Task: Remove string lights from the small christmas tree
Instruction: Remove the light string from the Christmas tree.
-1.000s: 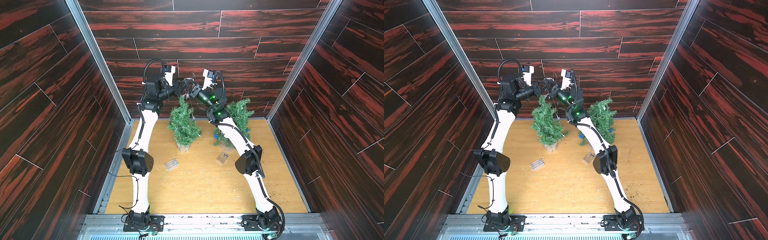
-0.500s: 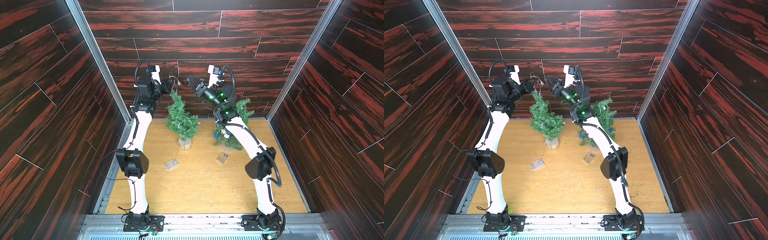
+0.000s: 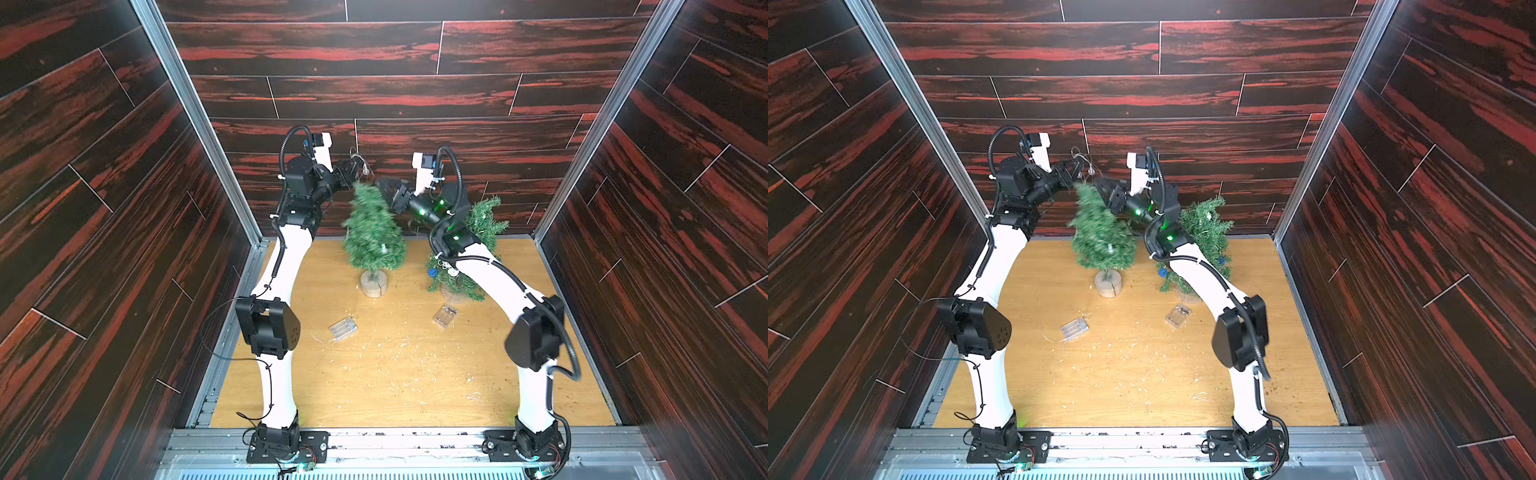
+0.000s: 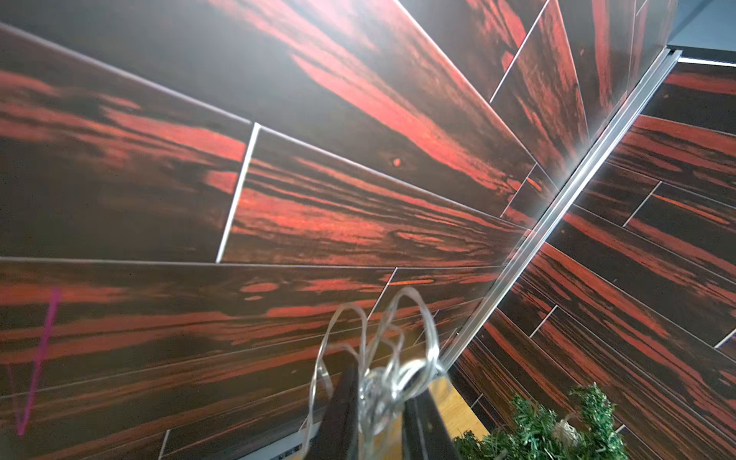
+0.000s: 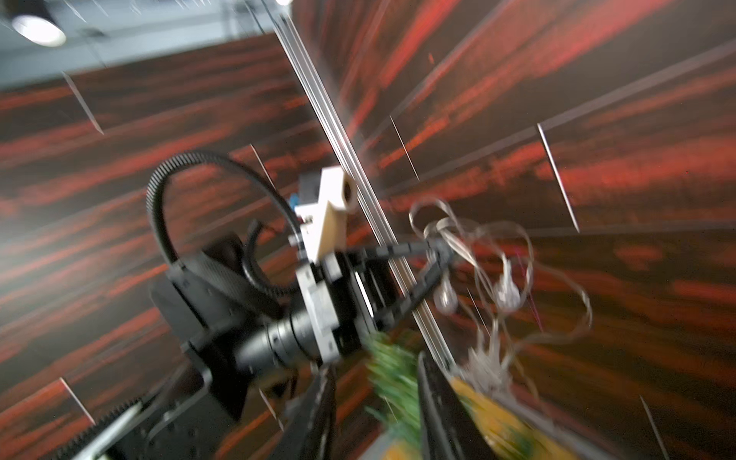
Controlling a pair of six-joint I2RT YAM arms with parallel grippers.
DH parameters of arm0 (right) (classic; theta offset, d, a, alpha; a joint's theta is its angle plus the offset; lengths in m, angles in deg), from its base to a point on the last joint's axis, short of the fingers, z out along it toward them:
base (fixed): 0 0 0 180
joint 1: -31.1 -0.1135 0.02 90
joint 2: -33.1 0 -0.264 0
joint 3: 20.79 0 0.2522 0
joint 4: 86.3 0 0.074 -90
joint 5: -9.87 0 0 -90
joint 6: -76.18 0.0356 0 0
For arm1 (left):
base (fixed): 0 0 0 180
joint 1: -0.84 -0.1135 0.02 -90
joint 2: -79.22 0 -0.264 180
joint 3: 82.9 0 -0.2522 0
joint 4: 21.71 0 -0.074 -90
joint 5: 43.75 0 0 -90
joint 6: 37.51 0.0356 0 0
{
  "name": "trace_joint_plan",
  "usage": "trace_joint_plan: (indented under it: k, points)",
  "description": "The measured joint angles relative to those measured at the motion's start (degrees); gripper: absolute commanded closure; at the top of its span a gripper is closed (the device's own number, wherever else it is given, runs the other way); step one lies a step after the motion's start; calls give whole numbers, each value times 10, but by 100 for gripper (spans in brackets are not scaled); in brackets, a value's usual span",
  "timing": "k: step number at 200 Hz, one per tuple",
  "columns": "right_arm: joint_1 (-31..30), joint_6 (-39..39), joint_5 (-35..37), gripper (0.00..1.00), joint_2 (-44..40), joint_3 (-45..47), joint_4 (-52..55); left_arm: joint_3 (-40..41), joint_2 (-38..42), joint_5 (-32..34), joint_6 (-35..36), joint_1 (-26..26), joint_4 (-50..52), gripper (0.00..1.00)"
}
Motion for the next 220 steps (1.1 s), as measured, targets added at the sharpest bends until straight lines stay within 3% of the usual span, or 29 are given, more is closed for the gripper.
trace_joint_plan:
  k: [68,111,142,164,220]
  points:
    - [-22,-98,24,59,-204,173,138,0,0,7,16,0,18,100]
    - [-79,-139,50,55,-286,362,171,5,6,20,39,0,46,100]
    - [-115,-129,83,55,-276,498,140,33,36,28,53,0,57,100]
    - [-128,-105,109,54,-235,568,52,68,66,34,59,0,56,100]
    - [-127,-30,207,47,-76,586,-146,160,137,62,74,0,47,100]
